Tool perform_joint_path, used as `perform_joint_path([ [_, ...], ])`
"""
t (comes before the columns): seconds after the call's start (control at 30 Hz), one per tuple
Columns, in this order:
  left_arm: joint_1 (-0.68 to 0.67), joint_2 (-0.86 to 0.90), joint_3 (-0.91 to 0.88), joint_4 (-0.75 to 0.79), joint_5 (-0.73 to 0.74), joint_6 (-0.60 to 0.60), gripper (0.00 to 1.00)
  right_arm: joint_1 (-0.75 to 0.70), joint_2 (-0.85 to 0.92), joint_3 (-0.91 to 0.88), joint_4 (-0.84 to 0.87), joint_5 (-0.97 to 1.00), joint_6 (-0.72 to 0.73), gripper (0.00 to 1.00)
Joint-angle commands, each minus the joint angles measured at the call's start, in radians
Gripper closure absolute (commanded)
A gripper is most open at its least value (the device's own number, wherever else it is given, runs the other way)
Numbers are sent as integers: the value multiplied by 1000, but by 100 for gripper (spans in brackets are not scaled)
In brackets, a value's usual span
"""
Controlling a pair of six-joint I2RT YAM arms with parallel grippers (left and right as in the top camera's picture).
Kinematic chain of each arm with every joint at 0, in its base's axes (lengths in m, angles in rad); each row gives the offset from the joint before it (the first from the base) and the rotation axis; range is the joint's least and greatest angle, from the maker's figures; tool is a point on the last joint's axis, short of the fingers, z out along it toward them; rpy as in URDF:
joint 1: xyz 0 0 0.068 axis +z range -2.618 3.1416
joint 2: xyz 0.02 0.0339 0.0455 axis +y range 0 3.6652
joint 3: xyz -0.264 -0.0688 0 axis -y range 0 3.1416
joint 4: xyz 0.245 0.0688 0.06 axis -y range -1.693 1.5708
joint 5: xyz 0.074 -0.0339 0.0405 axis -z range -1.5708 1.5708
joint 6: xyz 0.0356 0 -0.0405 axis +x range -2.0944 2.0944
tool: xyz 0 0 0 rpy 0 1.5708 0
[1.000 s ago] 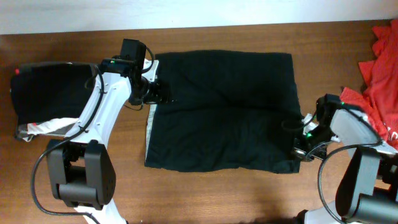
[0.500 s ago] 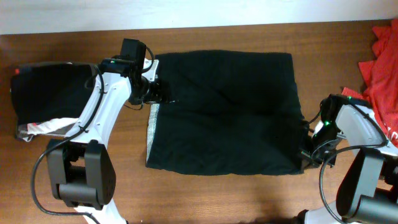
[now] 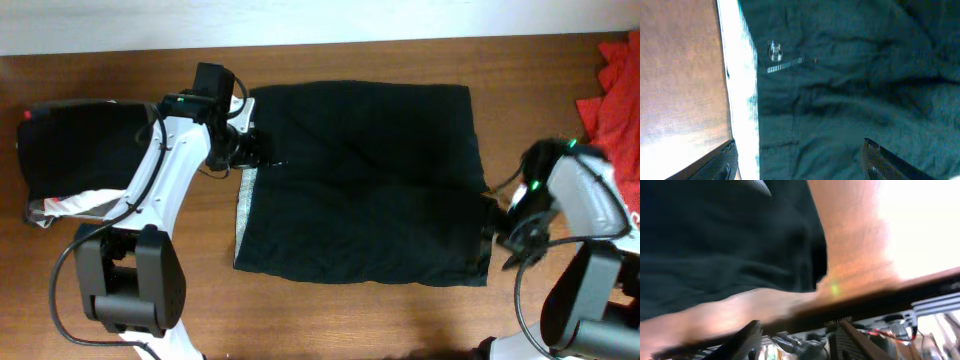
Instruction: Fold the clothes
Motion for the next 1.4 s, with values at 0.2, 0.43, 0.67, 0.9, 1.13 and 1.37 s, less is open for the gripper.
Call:
perform_joint_path([
  [0.2, 11, -2, -129, 83, 47, 6, 20, -7, -13, 310, -1, -6, -90, 29],
  [0.43, 11, -2, -286, 277, 90, 17, 33, -7, -8, 304, 53, -6, -94, 29],
  [0.67, 11, -1, -359, 397, 87, 17, 33, -7, -8, 304, 62, -3, -101, 29],
  [0.9, 6, 0, -403, 435, 87, 17, 33, -7, -8, 304, 59, -3, -101, 29],
  [1.13, 6, 0, -458, 496, 89, 0, 34, -7, -8, 304, 58, -3, -101, 29],
  [1.37, 10, -1, -440, 496, 185, -18, 71, -7, -8, 304, 58, -3, -116, 28],
])
